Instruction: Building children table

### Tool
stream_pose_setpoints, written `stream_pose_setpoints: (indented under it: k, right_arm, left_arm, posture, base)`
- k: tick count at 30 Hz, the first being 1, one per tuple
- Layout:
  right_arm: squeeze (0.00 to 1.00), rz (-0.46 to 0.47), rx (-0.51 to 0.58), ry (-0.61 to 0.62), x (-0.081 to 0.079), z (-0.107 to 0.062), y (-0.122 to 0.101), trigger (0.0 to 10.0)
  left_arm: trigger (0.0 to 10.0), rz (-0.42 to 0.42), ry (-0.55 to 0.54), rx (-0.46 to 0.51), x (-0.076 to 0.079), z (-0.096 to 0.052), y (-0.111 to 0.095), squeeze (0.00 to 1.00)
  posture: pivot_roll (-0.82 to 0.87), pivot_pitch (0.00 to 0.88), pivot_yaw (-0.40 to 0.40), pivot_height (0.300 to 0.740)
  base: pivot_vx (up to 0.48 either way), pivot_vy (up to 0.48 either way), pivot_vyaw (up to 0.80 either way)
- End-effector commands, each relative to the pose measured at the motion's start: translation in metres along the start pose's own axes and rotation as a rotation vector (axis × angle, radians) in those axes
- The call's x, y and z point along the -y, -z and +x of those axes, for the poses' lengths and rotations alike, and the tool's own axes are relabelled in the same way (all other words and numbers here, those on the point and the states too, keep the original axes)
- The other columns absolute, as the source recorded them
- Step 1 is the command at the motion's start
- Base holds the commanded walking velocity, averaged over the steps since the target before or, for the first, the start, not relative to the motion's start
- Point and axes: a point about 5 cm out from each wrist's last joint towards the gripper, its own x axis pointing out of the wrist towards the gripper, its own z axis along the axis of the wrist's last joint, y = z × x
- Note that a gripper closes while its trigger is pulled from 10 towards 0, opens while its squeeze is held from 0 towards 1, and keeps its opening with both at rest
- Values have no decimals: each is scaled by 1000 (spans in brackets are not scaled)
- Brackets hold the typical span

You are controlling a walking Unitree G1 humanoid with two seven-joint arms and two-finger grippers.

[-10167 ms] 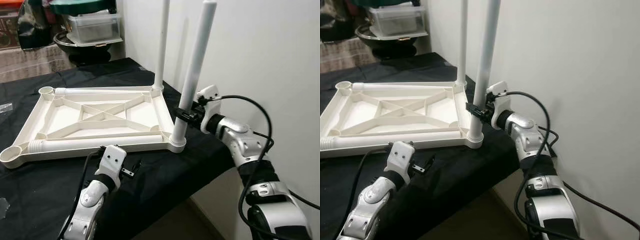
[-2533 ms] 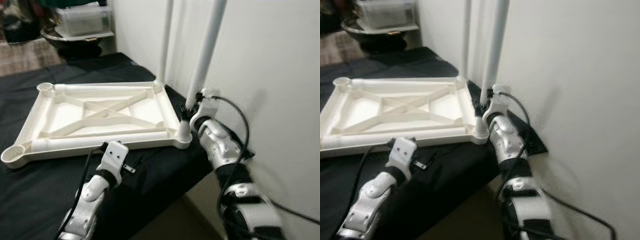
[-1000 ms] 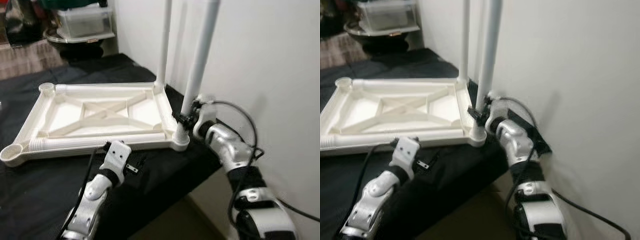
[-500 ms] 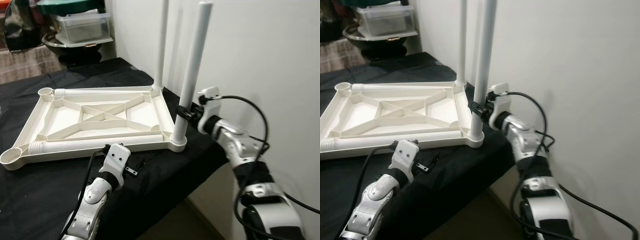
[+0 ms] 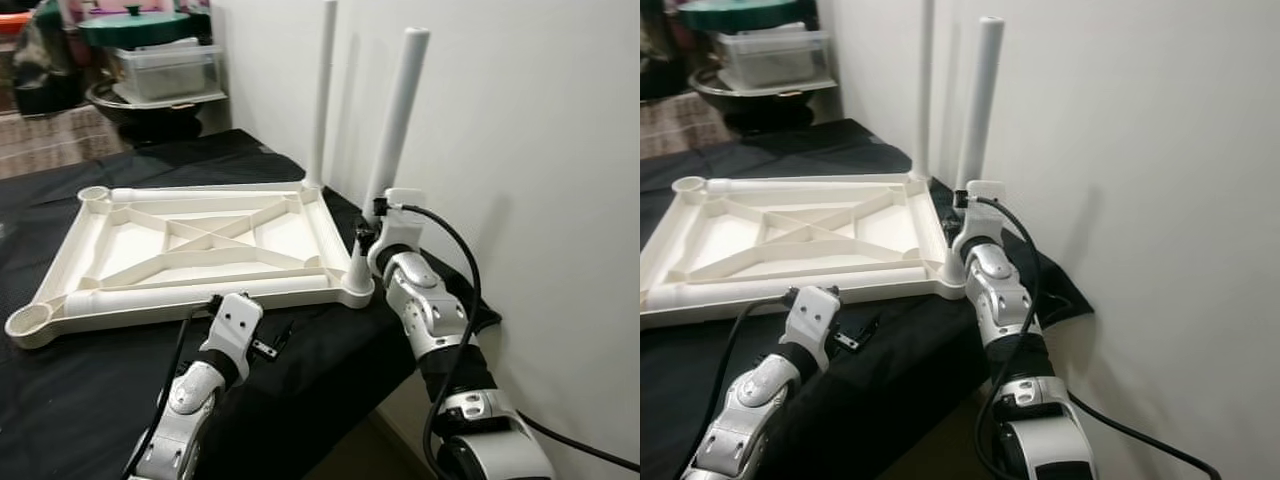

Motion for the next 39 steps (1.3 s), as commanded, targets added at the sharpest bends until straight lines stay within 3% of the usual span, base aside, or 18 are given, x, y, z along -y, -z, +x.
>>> stream_pose_setpoints:
  k: [1, 5, 7, 8, 10, 14, 16, 21, 24, 25, 26, 27, 30, 33, 39]
  right_arm:
    - [1000, 16, -13, -1, 8, -4, 4, 10000]
    - [1000, 11, 12, 26, 13, -8, -4, 10000]
    - [1000, -59, 64, 59, 20, -23, -13, 10000]
    - [1000, -59, 64, 59, 20, -23, -13, 10000]
    - [1000, -108, 66, 66, 20, -38, -8, 10000]
    - [1000, -124, 24, 62, 20, -53, 7, 10000]
    - [1000, -154, -9, 34, 20, -77, 24, 10000]
    - [1000, -175, -34, -59, 14, -100, 33, 10000]
    - [1000, -215, -120, -185, 4, -113, 44, 10000]
    - [173, -296, -172, -172, 5, -114, 51, 10000]
    - [173, -355, -205, -157, 6, -114, 55, 10000]
    - [0, -391, -251, -162, 8, -109, 59, 10000]
    - [0, -411, -283, -168, 8, -106, 61, 10000]
    - [0, -429, -191, -161, 8, -102, 49, 10000]
    - [0, -429, -131, -169, 1, -102, 42, 10000]
  left_arm:
    - [10000, -1, -3, -10, -1, -2, 2, 0]
    - [10000, -6, -1, -10, 1, -2, 1, 0]
    - [10000, -7, 2, -12, 2, -3, 2, 0]
    - [10000, -7, 2, -12, 2, -3, 2, 0]
    - [10000, -5, 1, -15, 2, -4, 3, 0]
    - [10000, -4, -3, -18, 0, -6, 3, 0]
    - [10000, -5, -19, -27, -2, -11, 6, 0]
    - [10000, -3, -69, -43, -5, -18, 9, 0]
    - [10000, -14, -124, -52, -7, -22, 11, 0]
    - [10000, -19, -137, -46, -7, -22, 10, 0]
    - [10000, -21, -146, -42, -7, -22, 10, 0]
    - [10000, -21, -157, -38, -8, -22, 9, 0]
    - [10000, -21, -164, -36, -9, -22, 8, 0]
    - [10000, -18, -255, -33, -24, -28, 8, 0]
    - [10000, -19, -345, -37, -38, -36, 8, 0]
  posture:
    - [72, 0, -66, 740]
    - [65, 0, -62, 740]
    - [57, 0, -58, 740]
    - [57, 0, -58, 740]
    - [54, 0, -57, 740]
    - [50, 0, -58, 740]
    - [41, 0, -54, 740]
    - [29, 0, -49, 740]
    - [25, 0, -45, 740]
    - [24, 0, -44, 740]
    - [24, 0, -44, 740]
    - [24, 0, -44, 740]
    - [24, 0, -44, 740]
    - [44, 0, -52, 740]
    - [54, 0, -56, 740]
  base:
    - [0, 0, 0]
    - [0, 0, 0]
    - [0, 0, 0]
    - [0, 0, 0]
    - [0, 0, 0]
    - [0, 0, 0]
    - [0, 0, 0]
    - [0, 0, 0]
    - [0, 0, 0]
    - [0, 0, 0]
    - [0, 0, 0]
    - [0, 0, 0]
    - [0, 0, 0]
    - [0, 0, 0]
    - [0, 0, 0]
